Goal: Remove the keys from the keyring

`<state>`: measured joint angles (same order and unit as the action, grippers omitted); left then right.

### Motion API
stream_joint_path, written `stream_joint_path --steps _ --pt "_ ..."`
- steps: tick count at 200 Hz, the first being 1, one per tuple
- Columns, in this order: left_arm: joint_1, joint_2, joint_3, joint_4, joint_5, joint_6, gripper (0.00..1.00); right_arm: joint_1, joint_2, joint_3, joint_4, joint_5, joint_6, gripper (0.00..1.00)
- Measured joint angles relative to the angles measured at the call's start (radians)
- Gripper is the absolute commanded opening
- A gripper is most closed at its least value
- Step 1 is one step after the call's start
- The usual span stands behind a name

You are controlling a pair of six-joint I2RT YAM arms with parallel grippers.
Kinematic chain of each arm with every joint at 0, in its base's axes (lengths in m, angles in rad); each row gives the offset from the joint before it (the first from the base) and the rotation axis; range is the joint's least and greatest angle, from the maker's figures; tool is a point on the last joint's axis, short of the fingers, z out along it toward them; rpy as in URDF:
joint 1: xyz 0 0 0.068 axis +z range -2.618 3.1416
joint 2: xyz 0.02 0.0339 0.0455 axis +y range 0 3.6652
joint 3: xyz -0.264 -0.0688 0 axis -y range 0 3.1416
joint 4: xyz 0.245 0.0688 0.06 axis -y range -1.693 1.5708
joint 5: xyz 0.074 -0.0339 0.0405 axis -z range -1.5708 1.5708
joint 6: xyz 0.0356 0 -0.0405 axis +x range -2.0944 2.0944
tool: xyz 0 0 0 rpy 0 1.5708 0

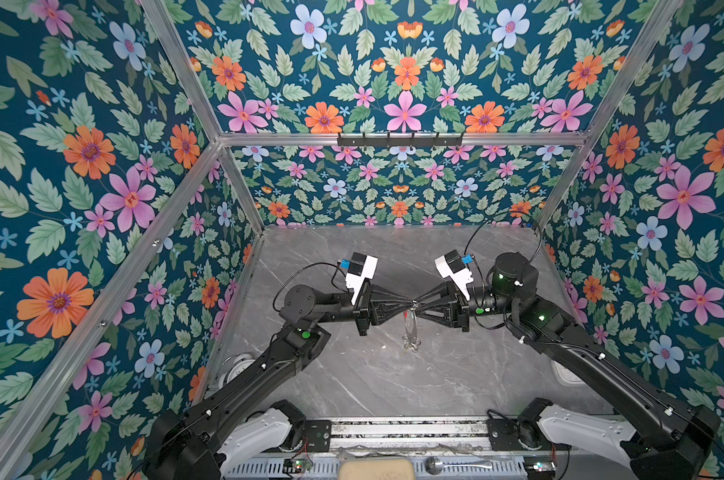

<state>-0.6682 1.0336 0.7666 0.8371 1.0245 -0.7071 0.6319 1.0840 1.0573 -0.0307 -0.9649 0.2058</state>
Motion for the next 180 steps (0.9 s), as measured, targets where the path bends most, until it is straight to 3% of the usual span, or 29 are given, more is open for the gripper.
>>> stream_joint_path --steps 37,100,180 --pt "0.000 -0.017 -0.004 -0.009 -0.040 0.011 0.00 0.002 -0.003 -0.007 0.012 -0.012 0.004 0.00" --pt "0.000 -0.024 -0.048 0.050 -0.111 0.021 0.00 0.019 0.003 -0.006 0.011 -0.003 0.011 0.00" --pt "0.001 0.035 -0.103 0.278 -0.125 -0.085 0.00 0.063 0.037 0.017 -0.019 0.055 -0.008 0.00"
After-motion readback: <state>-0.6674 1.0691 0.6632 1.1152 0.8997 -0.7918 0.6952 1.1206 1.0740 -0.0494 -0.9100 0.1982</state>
